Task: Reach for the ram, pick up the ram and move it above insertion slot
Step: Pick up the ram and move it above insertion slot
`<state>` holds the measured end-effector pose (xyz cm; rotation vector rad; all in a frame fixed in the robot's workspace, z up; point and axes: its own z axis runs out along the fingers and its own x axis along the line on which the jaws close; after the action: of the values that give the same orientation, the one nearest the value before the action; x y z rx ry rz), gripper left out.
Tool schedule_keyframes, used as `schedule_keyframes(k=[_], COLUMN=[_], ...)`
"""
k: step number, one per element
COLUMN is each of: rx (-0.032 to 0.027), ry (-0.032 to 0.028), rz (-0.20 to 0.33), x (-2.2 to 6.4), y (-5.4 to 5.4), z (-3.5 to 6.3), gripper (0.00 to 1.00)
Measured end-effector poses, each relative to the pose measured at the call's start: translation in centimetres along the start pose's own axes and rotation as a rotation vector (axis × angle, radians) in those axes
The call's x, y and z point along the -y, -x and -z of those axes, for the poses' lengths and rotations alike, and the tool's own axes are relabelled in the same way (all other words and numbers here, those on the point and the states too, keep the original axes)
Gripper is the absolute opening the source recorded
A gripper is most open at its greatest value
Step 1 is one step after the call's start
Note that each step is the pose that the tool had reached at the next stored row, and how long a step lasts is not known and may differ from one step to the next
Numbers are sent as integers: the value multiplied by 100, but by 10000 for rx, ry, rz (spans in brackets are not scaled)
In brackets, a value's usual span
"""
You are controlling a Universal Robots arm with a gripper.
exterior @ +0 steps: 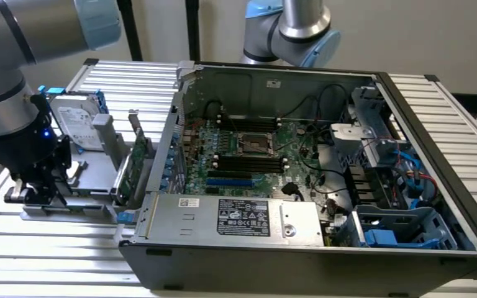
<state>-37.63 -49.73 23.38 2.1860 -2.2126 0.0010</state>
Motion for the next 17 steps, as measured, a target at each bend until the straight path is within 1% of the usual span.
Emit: schedule_keyframes(k=[5, 11, 14, 17], rx=[0, 0, 9, 56], ry=[-43, -148, -162, -162], rz=[37, 80, 86, 88], x=[2, -22, -36, -43], y=[31, 35, 36, 38], z=[-91, -200, -252, -286], gripper=[31, 31, 31, 31])
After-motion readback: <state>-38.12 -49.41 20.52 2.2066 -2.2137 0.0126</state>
